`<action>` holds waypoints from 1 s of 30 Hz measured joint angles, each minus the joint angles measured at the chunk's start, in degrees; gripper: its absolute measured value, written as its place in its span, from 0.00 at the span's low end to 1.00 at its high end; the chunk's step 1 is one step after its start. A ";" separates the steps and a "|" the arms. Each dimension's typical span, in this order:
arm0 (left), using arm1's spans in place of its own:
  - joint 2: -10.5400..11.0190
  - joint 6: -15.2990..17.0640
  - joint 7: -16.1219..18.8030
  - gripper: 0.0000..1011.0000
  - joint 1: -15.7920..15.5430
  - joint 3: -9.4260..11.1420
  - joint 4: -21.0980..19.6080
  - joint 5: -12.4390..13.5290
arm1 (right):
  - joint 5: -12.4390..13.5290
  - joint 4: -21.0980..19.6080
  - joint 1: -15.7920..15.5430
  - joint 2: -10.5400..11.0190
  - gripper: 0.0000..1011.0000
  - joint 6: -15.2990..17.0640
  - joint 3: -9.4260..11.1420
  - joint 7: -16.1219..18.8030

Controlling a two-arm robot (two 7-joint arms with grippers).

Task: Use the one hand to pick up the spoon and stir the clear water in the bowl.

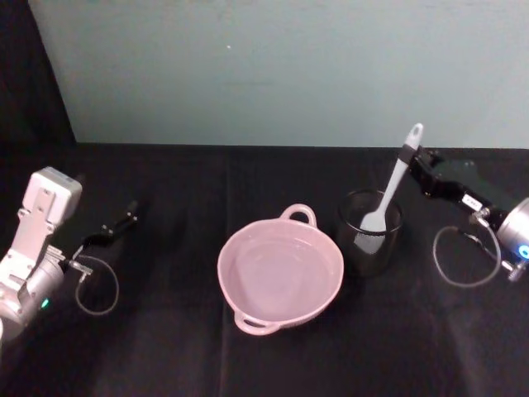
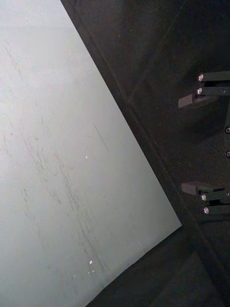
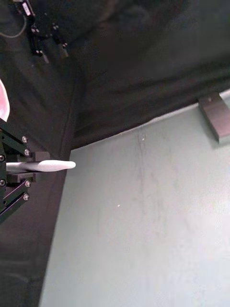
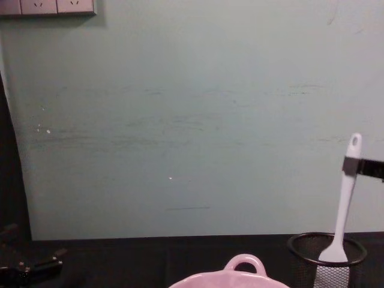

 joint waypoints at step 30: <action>0.00 0.00 0.00 0.99 0.00 0.00 0.00 0.00 | -5.17 -11.49 1.46 3.80 0.12 5.61 1.65 -1.05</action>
